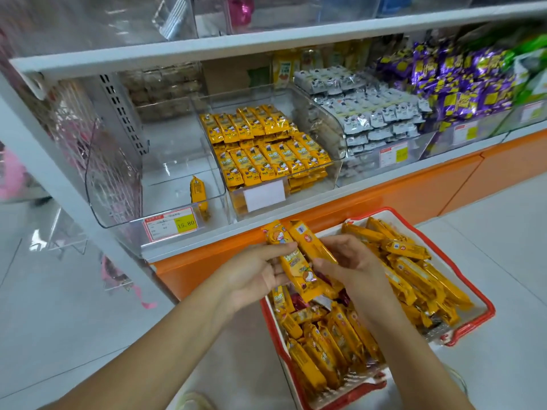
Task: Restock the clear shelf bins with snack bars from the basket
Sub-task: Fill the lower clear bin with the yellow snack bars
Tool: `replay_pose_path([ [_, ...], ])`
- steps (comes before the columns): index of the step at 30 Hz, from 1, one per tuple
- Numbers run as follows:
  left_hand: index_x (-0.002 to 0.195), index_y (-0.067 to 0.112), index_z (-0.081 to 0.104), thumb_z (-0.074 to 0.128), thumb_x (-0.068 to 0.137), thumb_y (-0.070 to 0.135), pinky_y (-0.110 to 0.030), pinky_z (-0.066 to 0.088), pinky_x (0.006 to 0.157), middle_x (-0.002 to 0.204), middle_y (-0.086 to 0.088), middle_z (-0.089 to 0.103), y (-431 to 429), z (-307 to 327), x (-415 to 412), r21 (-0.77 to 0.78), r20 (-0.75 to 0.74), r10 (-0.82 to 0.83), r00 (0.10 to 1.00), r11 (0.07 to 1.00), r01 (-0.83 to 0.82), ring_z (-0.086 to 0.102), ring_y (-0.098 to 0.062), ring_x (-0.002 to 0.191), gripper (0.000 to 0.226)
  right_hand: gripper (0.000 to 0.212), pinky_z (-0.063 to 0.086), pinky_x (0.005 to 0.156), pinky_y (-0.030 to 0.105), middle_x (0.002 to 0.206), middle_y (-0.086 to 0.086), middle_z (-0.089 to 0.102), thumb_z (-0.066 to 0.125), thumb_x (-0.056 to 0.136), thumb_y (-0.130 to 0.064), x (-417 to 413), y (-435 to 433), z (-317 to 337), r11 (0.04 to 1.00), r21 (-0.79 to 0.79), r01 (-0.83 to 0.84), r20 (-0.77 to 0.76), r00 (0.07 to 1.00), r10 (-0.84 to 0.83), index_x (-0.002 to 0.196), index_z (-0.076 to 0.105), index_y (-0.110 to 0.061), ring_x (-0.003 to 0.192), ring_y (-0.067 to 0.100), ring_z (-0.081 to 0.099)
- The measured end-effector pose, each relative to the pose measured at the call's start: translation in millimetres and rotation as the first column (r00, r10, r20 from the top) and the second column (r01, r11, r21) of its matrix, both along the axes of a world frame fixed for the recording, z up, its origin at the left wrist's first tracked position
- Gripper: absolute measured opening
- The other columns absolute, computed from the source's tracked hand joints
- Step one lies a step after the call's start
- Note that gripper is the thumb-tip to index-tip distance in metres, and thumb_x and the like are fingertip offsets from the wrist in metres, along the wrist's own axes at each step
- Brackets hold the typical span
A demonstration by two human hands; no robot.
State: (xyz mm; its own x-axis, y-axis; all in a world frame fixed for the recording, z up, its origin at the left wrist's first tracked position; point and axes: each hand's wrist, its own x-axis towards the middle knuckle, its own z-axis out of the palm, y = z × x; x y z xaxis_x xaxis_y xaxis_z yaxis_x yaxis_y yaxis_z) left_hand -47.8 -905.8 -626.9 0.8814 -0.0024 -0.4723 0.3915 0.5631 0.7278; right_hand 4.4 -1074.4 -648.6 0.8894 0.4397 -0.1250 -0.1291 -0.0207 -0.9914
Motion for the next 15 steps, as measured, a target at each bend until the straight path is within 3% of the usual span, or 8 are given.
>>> replay_pose_path([
  [3,0.122,-0.002,0.059,0.065,0.072,0.009,-0.037,0.058,0.078,0.113,-0.021,0.066,0.2,11.0,-1.1,-0.043,0.054,0.002,0.999,0.999,0.001,0.070,-0.026,0.087,0.051,0.027,0.055,0.069,0.021,0.091,0.000,0.072,0.074,0.074,0.006,-8.7,4.2,10.9,0.996,0.016,0.091,0.171,0.981,-0.093,0.093,0.063,-0.009,0.082,0.012,0.069],
  [7,0.120,-0.005,0.058,0.063,0.073,0.009,-0.035,0.059,0.074,0.108,-0.021,0.067,-0.6,19.5,2.3,-0.052,0.111,0.024,0.994,0.999,-0.018,0.070,-0.026,0.083,0.050,0.024,0.051,0.076,0.022,0.096,-0.009,0.068,0.071,0.081,-0.002,-15.6,9.8,15.1,0.988,0.007,0.154,0.353,0.924,-0.147,0.091,0.064,-0.023,0.093,0.010,0.065],
  [9,0.117,-0.003,0.060,0.064,0.072,0.008,-0.036,0.059,0.076,0.108,-0.020,0.068,1.0,24.6,6.0,0.025,0.130,0.006,0.992,1.000,-0.009,0.069,-0.025,0.085,0.046,0.019,0.052,0.072,0.026,0.098,-0.004,0.069,0.066,0.087,-0.009,-13.7,9.8,19.9,0.986,0.076,0.149,0.285,0.944,-0.165,0.100,0.063,-0.022,0.090,0.013,0.066],
  [13,0.116,0.001,0.061,0.067,0.074,0.007,-0.043,0.051,0.091,0.114,-0.020,0.066,3.3,32.4,10.1,0.208,0.125,-0.036,0.991,0.978,0.010,0.065,-0.028,0.097,0.043,0.018,0.053,0.069,0.030,0.099,-0.002,0.072,0.054,0.094,-0.020,-8.6,5.9,31.5,0.982,0.163,0.092,0.003,0.996,-0.094,0.105,0.066,-0.027,0.084,0.015,0.069],
  [15,0.114,0.002,0.062,0.065,0.079,0.005,-0.042,0.053,0.089,0.112,-0.018,0.068,4.4,32.7,11.4,0.240,0.125,-0.021,0.992,0.971,-0.009,0.065,-0.029,0.100,0.036,0.019,0.054,0.071,0.028,0.100,-0.010,0.072,0.054,0.093,-0.031,-9.7,5.0,33.2,0.993,0.114,0.018,-0.001,1.000,-0.018,0.106,0.068,-0.033,0.088,0.010,0.069],
])
